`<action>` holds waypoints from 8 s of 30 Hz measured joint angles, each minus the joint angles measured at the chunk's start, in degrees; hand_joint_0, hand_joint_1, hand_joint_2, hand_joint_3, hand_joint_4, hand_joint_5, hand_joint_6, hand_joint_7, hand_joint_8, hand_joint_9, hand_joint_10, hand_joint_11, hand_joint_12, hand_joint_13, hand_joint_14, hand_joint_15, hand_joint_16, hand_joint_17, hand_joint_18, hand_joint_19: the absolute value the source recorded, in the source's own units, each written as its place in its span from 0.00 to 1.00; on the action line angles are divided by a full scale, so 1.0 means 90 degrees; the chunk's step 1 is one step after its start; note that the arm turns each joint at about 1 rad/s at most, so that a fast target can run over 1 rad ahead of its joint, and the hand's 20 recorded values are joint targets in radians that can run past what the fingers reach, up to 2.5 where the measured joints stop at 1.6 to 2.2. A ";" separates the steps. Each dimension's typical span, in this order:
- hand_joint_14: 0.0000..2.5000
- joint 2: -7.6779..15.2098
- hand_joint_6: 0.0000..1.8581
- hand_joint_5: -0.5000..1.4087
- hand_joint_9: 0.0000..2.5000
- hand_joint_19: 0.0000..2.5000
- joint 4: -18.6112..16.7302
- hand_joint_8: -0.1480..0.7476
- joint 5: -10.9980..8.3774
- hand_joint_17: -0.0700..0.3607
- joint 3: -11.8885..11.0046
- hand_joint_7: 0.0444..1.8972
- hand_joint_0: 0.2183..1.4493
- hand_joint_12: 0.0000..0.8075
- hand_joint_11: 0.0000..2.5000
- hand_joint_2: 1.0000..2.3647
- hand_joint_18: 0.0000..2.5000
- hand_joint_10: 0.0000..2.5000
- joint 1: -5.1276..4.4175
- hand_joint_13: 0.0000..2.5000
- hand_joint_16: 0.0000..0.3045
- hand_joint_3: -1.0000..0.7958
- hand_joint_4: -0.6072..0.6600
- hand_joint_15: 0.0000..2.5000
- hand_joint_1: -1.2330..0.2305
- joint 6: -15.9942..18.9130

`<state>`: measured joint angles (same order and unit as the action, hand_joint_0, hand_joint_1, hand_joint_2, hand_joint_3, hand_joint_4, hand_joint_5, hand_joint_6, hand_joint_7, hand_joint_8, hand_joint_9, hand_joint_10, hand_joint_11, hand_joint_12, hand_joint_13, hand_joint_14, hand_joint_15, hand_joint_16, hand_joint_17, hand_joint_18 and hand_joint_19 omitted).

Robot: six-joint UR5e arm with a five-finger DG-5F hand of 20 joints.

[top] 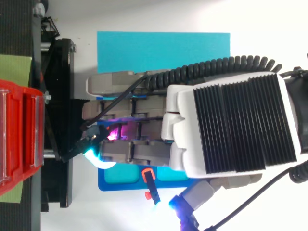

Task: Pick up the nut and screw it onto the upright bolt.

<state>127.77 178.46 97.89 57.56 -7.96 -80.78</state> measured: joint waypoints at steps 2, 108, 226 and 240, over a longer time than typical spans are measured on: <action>0.00 0.0001 0.27 0.19 0.26 0.00 0.0036 0.43 0.0018 0.33 -0.0046 0.35 0.21 0.39 0.00 0.00 0.00 0.00 -0.0002 0.11 0.10 0.28 0.65 0.00 0.78 0.0015; 0.00 0.0014 0.27 0.23 0.28 0.00 -0.0348 0.48 0.0316 0.32 0.0441 0.65 0.22 0.39 0.00 0.00 0.00 0.00 0.0392 0.14 0.10 0.28 0.69 0.00 0.75 0.0548; 0.00 0.0022 0.27 0.21 0.32 0.00 -0.0739 0.46 0.0385 0.32 0.0598 0.41 0.21 0.37 0.00 0.00 0.01 0.00 0.0359 0.18 0.10 0.28 0.68 0.00 0.74 0.0551; 0.00 0.0018 0.27 0.23 0.33 0.00 -0.0815 0.47 0.0460 0.30 0.0759 0.60 0.23 0.36 0.00 0.00 0.03 0.00 0.0431 0.19 0.09 0.28 0.70 0.00 0.72 0.0548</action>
<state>127.94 171.12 102.03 64.39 -4.08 -75.85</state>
